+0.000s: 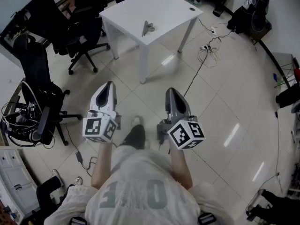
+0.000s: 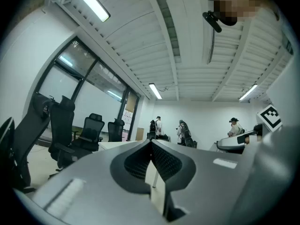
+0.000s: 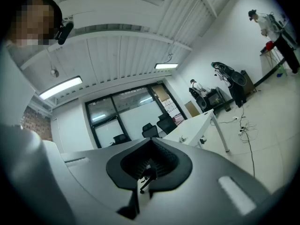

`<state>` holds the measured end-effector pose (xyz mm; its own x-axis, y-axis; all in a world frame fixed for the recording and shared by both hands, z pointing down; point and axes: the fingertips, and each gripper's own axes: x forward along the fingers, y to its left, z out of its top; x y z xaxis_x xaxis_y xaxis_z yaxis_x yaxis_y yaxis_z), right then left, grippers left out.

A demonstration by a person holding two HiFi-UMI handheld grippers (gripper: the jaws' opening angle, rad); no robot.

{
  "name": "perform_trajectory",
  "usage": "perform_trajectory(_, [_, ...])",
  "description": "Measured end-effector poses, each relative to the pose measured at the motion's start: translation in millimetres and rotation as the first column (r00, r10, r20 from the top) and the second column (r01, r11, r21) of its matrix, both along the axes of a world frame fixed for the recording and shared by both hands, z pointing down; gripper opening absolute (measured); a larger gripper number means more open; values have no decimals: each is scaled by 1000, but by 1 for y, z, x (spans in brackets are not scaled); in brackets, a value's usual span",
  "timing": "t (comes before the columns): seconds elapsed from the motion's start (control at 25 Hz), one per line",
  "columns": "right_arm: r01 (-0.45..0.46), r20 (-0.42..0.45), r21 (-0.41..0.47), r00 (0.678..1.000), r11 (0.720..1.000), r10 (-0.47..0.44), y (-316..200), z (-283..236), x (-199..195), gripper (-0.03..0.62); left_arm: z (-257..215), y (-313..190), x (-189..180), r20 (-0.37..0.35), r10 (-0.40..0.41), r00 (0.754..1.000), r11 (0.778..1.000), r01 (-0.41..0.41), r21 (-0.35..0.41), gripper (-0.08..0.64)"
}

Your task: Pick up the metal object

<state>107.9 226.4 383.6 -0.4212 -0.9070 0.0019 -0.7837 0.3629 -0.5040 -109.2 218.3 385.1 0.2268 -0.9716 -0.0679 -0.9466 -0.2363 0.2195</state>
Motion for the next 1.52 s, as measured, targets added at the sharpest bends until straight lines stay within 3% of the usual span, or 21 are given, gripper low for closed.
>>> perform_trajectory(0.24, [13, 15, -1, 1000, 1000, -13, -58, 5, -14, 11, 11, -67, -6, -12, 14, 1000, 1000, -14, -2, 2])
perform_trajectory(0.48, [12, -54, -2, 998, 1000, -12, -143, 11, -18, 11, 19, -155, 4, -126, 45, 991, 999, -44, 10, 2])
perform_trajectory(0.6, [13, -57, 4, 998, 1000, -13, -201, 4, -29, 11, 13, -210, 3, -108, 73, 991, 997, -71, 26, 2])
perform_trajectory(0.8, [32, -122, 30, 992, 999, -28, -294, -10, -62, 11, -9, -310, -25, -119, 51, 992, 996, -42, 76, 2])
perform_trajectory(1.0, [31, -117, 18, 993, 999, -29, -362, -7, -69, 11, -3, -392, -22, -127, 87, 988, 995, -81, 50, 2])
perform_trajectory(1.16, [24, -92, -34, 995, 999, -27, -393, 5, -62, 11, -4, -424, -9, -99, 113, 989, 993, -111, 25, 2])
perform_trajectory(1.52, [23, -12, -141, 1000, 990, -25, -437, 34, -32, 11, 9, -449, 11, -71, 85, 994, 995, -88, -40, 2])
